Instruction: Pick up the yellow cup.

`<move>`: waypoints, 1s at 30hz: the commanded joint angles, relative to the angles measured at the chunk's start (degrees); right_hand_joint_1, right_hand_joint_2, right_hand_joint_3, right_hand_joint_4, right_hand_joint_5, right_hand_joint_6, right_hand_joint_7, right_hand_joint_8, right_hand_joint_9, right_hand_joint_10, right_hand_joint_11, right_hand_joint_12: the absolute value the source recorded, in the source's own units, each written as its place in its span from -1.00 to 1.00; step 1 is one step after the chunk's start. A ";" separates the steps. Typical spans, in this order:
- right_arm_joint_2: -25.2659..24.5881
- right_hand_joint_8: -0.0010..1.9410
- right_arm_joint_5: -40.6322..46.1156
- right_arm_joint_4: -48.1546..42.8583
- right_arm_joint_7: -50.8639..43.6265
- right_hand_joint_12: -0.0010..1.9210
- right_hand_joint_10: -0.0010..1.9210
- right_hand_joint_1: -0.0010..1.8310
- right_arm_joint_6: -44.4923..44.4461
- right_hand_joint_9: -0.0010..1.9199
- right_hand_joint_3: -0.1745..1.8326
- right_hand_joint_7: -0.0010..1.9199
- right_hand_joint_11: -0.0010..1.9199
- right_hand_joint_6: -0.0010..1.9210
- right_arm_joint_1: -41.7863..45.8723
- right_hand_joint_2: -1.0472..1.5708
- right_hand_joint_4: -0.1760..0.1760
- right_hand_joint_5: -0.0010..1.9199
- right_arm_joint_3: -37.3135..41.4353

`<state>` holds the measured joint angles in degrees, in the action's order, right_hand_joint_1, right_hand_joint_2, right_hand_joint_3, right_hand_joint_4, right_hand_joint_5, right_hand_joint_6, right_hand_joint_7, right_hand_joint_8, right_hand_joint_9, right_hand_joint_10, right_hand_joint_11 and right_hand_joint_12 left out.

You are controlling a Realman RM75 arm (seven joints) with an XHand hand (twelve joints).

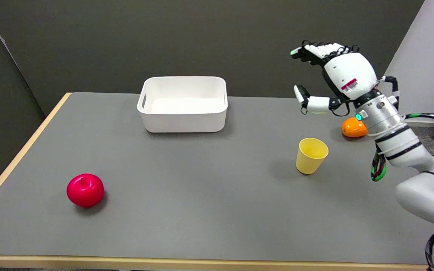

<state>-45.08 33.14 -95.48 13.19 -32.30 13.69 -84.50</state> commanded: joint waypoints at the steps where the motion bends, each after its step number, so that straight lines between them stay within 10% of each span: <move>1: -1.38 -0.38 2.11 -5.18 0.04 0.67 0.11 -0.20 -1.68 -0.49 0.10 -0.43 -0.53 -0.27 12.25 0.38 0.39 -0.64 8.22; 14: -6.44 -0.37 10.18 -7.66 -1.30 0.68 0.11 -0.23 -16.60 -0.47 0.11 -0.43 -0.53 -0.31 31.71 0.35 0.41 -0.65 9.52; 30: -6.06 -0.35 18.42 -1.87 -12.29 0.68 0.13 -0.22 -24.81 -0.47 0.12 -0.42 -0.55 -0.33 29.95 0.30 0.35 -0.64 -3.39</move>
<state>-50.55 43.33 -101.50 6.52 -47.46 40.14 -78.01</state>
